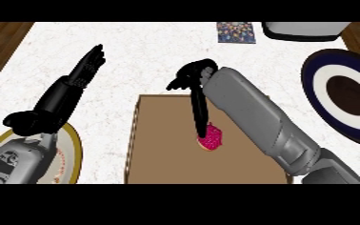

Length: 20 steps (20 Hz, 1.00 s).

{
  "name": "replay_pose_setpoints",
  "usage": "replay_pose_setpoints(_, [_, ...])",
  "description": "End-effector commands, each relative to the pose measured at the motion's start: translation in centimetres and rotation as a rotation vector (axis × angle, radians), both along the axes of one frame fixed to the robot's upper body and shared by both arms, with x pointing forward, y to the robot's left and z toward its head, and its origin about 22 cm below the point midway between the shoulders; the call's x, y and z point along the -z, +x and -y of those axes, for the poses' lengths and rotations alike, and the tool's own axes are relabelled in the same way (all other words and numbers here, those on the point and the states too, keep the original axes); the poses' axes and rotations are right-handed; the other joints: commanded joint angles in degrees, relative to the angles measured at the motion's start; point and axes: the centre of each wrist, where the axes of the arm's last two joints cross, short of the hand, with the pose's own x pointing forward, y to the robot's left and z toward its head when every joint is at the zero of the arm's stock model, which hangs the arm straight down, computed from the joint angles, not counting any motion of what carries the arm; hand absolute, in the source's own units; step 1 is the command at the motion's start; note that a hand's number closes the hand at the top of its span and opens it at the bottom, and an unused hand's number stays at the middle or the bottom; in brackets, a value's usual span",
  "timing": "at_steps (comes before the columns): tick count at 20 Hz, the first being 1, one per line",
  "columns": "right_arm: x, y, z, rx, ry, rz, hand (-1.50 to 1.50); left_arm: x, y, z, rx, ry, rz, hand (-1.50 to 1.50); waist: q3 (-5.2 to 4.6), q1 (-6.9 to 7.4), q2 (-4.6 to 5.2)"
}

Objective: Pick the cupcake from the tray and place it in the plate

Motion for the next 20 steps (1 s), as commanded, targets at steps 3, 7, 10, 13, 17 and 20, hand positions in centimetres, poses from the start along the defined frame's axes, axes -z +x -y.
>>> replay_pose_setpoints(3, [-1.8, 1.4, -3.4, -0.085, -0.168, -0.165, -1.5, 1.4, -1.1, -0.2, -0.016, -0.007, -0.014, 0.0, 0.0, -0.66, -0.41])
replay_pose_setpoints(7, [-1.8, 2.2, -2.8, -0.117, -0.283, -0.126, -1.5, 1.0, 0.1, -0.8, -0.017, 0.004, 0.001, 0.0, 0.06, -1.27, -0.02])
replay_pose_setpoints(10, [-2.4, 3.5, -1.8, -0.044, -0.305, -0.134, -1.5, -0.5, 0.5, 0.8, -0.004, 0.002, 0.002, 0.0, 0.1, -0.67, 0.18])
replay_pose_setpoints(13, [-2.7, 3.8, -2.6, -0.013, -0.312, -0.154, -1.5, -0.1, -1.4, 0.6, 0.002, 0.01, 0.024, 0.0, 0.09, 0.53, 0.1])
replay_pose_setpoints(17, [-3.7, 4.9, -0.5, -0.016, -0.286, -0.171, -1.5, 3.0, -1.5, 1.1, 0.008, -0.002, 0.008, 0.0, 0.08, -0.52, 0.19])
replay_pose_setpoints(20, [-0.1, 3.7, -1.2, -0.045, -0.304, -0.228, -1.5, 0.3, -0.8, 1.0, -0.019, 0.004, 0.018, 0.0, 0.11, -0.9, -0.06])
